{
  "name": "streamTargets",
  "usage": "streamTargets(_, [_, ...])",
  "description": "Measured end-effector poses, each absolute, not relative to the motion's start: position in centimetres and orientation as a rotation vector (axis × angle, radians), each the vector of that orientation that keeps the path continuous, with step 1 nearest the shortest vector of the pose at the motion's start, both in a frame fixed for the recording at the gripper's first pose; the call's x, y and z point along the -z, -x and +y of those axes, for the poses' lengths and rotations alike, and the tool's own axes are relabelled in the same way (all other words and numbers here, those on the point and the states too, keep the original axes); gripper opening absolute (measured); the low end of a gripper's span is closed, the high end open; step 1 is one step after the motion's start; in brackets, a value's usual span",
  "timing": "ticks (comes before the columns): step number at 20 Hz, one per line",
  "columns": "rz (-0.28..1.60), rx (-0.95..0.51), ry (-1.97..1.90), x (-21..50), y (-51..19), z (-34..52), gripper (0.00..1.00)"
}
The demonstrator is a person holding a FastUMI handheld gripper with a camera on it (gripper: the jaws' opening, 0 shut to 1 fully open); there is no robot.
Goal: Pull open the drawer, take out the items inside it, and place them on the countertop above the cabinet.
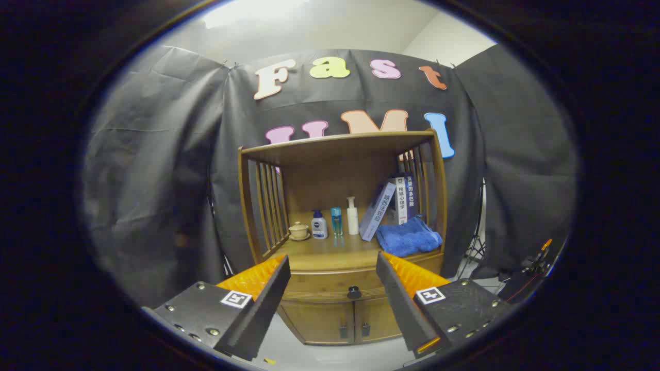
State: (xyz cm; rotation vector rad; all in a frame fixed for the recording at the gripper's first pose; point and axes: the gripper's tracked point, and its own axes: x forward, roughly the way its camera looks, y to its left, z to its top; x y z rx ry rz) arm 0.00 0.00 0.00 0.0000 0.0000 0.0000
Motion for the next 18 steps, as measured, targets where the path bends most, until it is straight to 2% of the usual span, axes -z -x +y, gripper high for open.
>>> streamTargets(18, [0.044,0.054,0.079,3.9,-1.7,-2.1,1.0])
